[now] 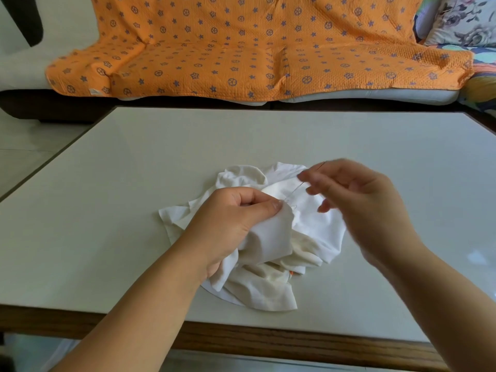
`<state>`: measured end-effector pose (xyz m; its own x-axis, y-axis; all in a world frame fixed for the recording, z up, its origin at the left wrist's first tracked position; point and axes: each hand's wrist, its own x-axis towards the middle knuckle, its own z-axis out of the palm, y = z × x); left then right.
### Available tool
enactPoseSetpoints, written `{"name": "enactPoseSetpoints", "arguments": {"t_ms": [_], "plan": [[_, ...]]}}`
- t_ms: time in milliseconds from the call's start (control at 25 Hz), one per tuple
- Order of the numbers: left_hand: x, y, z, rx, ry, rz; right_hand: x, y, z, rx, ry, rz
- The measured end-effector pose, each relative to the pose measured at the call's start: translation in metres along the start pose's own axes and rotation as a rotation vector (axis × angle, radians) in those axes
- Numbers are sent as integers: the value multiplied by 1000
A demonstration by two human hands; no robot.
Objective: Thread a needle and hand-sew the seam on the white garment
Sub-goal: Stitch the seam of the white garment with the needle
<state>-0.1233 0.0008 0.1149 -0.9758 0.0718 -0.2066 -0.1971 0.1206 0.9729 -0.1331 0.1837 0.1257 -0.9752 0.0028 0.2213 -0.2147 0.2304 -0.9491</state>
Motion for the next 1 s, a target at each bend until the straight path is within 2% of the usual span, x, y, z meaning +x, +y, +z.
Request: {"name": "enactPoseSetpoints", "arguments": {"t_ms": [160, 200, 280, 320, 360, 440, 480, 520, 800, 920, 1000], "plan": [[2, 1, -5, -34, 73, 13, 12, -11, -14, 729, -3, 358], [2, 2, -6, -38, 84, 26, 14, -9, -17, 837, 13, 426], [1, 4, -7, -41, 105, 55, 20, 1, -19, 911, 101, 440], [1, 4, -8, -43, 112, 67, 22, 6, -20, 823, 186, 398], [1, 5, -8, -47, 113, 74, 24, 11, -21, 600, 292, 335], [0, 7, -10, -53, 110, 80, 23, 17, -24, -21, 446, 188], [0, 7, -11, -54, 110, 82, 21, 17, -24, -242, 453, 101], [0, 7, -12, -54, 111, 85, 20, 17, -23, -365, 427, 31], [-1, 6, -16, -46, 102, 109, 24, 30, -20, -744, 269, -98], [-1, 7, -13, -15, 91, 116, 18, 26, -13, -692, 149, -57], [-1, 7, -13, -13, 86, 117, 14, 19, -9, -608, 131, -42]]}}
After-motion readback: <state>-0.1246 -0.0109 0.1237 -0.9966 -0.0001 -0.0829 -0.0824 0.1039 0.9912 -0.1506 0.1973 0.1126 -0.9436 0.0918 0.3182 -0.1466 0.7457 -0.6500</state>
